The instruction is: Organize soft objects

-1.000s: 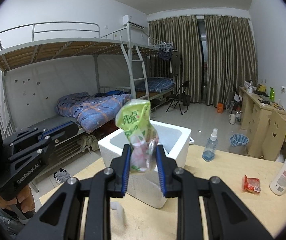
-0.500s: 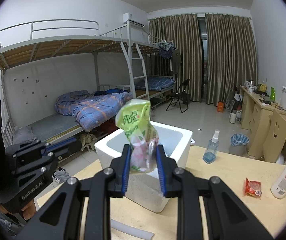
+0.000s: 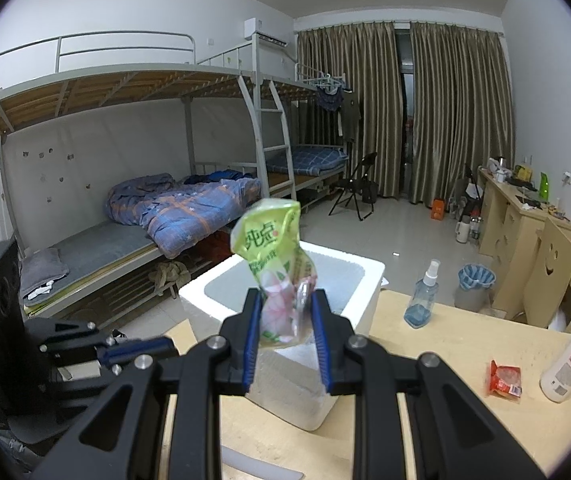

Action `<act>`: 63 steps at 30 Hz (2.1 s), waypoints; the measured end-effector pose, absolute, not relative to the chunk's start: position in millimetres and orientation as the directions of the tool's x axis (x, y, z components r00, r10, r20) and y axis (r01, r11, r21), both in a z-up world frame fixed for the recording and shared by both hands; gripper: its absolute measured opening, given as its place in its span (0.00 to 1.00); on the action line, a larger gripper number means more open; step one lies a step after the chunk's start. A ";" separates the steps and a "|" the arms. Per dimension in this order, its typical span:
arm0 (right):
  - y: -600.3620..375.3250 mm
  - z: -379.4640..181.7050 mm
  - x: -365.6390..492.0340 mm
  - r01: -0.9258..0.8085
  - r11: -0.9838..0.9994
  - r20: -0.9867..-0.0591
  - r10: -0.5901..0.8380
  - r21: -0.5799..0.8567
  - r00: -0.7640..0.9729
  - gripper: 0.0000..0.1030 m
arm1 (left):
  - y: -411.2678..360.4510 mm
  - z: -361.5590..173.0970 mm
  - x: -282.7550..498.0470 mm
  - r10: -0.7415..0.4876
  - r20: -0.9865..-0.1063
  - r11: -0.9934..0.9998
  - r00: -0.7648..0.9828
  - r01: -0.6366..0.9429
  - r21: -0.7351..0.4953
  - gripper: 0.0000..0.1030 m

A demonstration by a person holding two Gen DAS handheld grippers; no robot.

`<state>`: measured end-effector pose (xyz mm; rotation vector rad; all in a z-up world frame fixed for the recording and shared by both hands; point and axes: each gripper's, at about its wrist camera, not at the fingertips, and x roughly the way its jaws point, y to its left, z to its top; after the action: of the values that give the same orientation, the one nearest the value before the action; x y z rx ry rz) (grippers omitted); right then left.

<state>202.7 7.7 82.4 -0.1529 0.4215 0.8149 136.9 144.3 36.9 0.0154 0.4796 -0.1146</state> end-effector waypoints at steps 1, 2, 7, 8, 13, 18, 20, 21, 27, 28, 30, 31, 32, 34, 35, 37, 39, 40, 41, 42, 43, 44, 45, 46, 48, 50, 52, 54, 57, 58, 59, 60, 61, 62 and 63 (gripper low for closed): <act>8.5 81.9 204.0 -0.733 0.679 -0.425 0.673 0.029 0.606 0.28 | 144.8 33.4 138.1 -0.120 -0.473 0.991 0.873 0.130 -0.013 0.23; 9.2 81.9 205.3 -0.734 0.679 -0.428 0.672 0.030 0.605 0.28 | 146.5 31.0 138.9 -0.128 -0.479 0.990 0.868 0.140 -0.011 0.43; 11.5 82.2 212.8 -0.733 0.680 -0.442 0.667 0.030 0.600 0.28 | 147.7 18.8 139.9 -0.190 -0.490 0.977 0.851 0.215 -0.005 0.69; 10.7 82.0 213.4 -0.732 0.681 -0.444 0.665 0.028 0.601 0.28 | 147.6 14.4 141.7 -0.231 -0.507 0.966 0.830 0.260 -0.015 0.69; 15.1 82.0 220.9 -0.741 0.670 -0.463 0.667 0.030 0.584 0.28 | 140.7 -14.9 152.7 -0.341 -0.601 0.910 0.722 0.414 -0.019 0.69; 18.5 81.3 227.5 -0.751 0.659 -0.479 0.671 0.037 0.565 0.28 | 138.9 -43.2 161.8 -0.438 -0.677 0.848 0.591 0.521 -0.094 0.69; 20.1 80.3 231.0 -0.758 0.651 -0.490 0.674 0.039 0.553 0.28 | 134.7 -54.2 163.0 -0.448 -0.713 0.823 0.539 0.561 -0.092 0.69; 21.1 79.6 233.1 -0.760 0.648 -0.496 0.673 0.039 0.549 0.28 | 131.0 -58.3 163.5 -0.441 -0.726 0.818 0.527 0.570 -0.084 0.69; 28.2 79.3 242.8 -0.773 0.633 -0.514 0.675 0.035 0.529 0.28 | 125.5 -73.9 175.0 -0.427 -0.782 0.791 0.454 0.606 -0.080 0.63; 29.3 78.7 243.6 -0.776 0.630 -0.515 0.677 0.035 0.526 0.28 | 126.6 -75.9 178.6 -0.426 -0.786 0.791 0.448 0.606 -0.083 0.60; 31.5 77.1 245.9 -0.783 0.620 -0.522 0.681 0.038 0.514 0.28 | 127.8 -81.2 186.3 -0.427 -0.798 0.788 0.425 0.608 -0.098 0.55; 31.3 76.4 247.4 -0.786 0.618 -0.525 0.682 0.039 0.510 0.28 | 131.1 -81.7 185.2 -0.426 -0.801 0.789 0.422 0.606 -0.100 0.53; 32.2 75.4 249.4 -0.788 0.614 -0.529 0.683 0.043 0.504 0.28 | 132.0 -81.1 185.2 -0.430 -0.799 0.784 0.421 0.613 -0.098 0.51; 32.5 74.2 253.7 -0.795 0.605 -0.533 0.690 0.053 0.490 0.28 | 133.0 -80.1 182.5 -0.435 -0.799 0.773 0.416 0.627 -0.094 0.47; 32.5 74.0 253.8 -0.798 0.600 -0.534 0.693 0.056 0.484 0.28 | 132.6 -80.3 183.6 -0.434 -0.800 0.771 0.415 0.631 -0.091 0.40; 33.5 73.6 255.7 -0.801 0.597 -0.536 0.694 0.055 0.481 0.28 | 131.9 -80.5 184.3 -0.437 -0.800 0.762 0.411 0.642 -0.086 0.25; 36.5 72.4 258.9 -0.801 0.596 -0.540 0.693 0.056 0.478 0.28 | 130.8 -80.9 186.1 -0.442 -0.800 0.760 0.406 0.643 -0.094 0.22; 37.8 71.7 261.1 -0.801 0.596 -0.542 0.692 0.058 0.476 0.28 | 130.7 -80.2 187.7 -0.443 -0.799 0.760 0.406 0.643 -0.095 0.20; 39.2 71.3 262.5 -0.801 0.596 -0.544 0.691 0.057 0.476 0.28 | 131.4 -80.0 186.9 -0.445 -0.796 0.761 0.410 0.642 -0.094 0.18; 40.2 70.8 264.0 -0.800 0.597 -0.544 0.691 0.058 0.476 0.28 | 129.7 -80.2 189.1 -0.443 -0.795 0.761 0.414 0.642 -0.090 0.17; 41.1 70.4 265.2 -0.800 0.597 -0.546 0.690 0.058 0.475 0.28 | 127.0 -79.7 190.2 -0.441 -0.792 0.762 0.422 0.642 -0.082 0.15; 41.9 69.8 266.3 -0.801 0.597 -0.548 0.689 0.057 0.474 0.28 | 126.8 -79.0 190.4 -0.441 -0.791 0.763 0.425 0.642 -0.080 0.14; 41.5 68.6 266.8 -0.800 0.597 -0.548 0.689 0.059 0.474 0.28 | 126.9 -78.3 190.9 -0.441 -0.789 0.764 0.427 0.640 -0.080 0.14; 42.1 68.6 267.8 -0.800 0.597 -0.549 0.689 0.060 0.473 0.28 | 127.0 -78.9 190.8 -0.439 -0.791 0.764 0.426 0.640 -0.079 0.14; 42.3 68.0 268.5 -0.798 0.600 -0.550 0.686 0.058 0.476 0.28 | 126.9 -79.6 190.9 -0.439 -0.790 0.764 0.427 0.641 -0.078 0.14; 44.3 66.9 267.8 -0.798 0.601 -0.552 0.684 0.054 0.477 0.28 | 125.6 -80.0 192.4 -0.439 -0.789 0.766 0.430 0.639 -0.078 0.14; 46.2 67.1 267.3 -0.798 0.600 -0.555 0.682 0.053 0.476 0.28 | 123.1 -81.2 192.4 -0.438 -0.790 0.765 0.430 0.639 -0.076 0.14; 48.4 66.2 267.3 -0.796 0.604 -0.561 0.674 0.045 0.480 0.37 | 126.2 -80.8 189.5 -0.437 -0.790 0.763 0.429 0.642 -0.074 0.14; 46.5 67.9 270.5 -0.796 0.602 -0.550 0.688 0.068 0.473 0.70 | 127.3 -80.0 189.2 -0.437 -0.790 0.765 0.430 0.639 -0.075 0.14; 45.0 68.9 271.3 -0.796 0.600 -0.543 0.695 0.078 0.471 0.72 | 127.8 -79.7 188.7 -0.437 -0.790 0.765 0.429 0.639 -0.076 0.14; 43.1 70.3 271.5 -0.795 0.600 -0.534 0.701 0.085 0.472 0.72 | 127.4 -80.0 188.1 -0.438 -0.791 0.763 0.428 0.642 -0.075 0.13; 42.3 71.3 271.4 -0.794 0.602 -0.533 0.700 0.083 0.476 0.73 | 127.1 -79.9 187.8 -0.435 -0.791 0.764 0.431 0.641 -0.072 0.13; 41.7 72.3 271.5 -0.789 0.610 -0.533 0.693 0.075 0.485 0.77 | 126.5 -79.4 188.4 -0.435 -0.791 0.765 0.430 0.640 -0.072 0.13; 39.8 72.0 271.6 -0.786 0.615 -0.531 0.690 0.071 0.492 0.82 | 126.5 -79.0 188.4 -0.434 -0.790 0.766 0.433 0.639 -0.071 0.13; 38.8 72.1 271.6 -0.785 0.616 -0.529 0.690 0.069 0.495 0.83 | 126.5 -78.7 188.4 -0.434 -0.790 0.768 0.434 0.637 -0.072 0.13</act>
<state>271.6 38.8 72.1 -0.1906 0.5507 0.9000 188.4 126.5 -78.7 0.2524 0.9001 -0.6753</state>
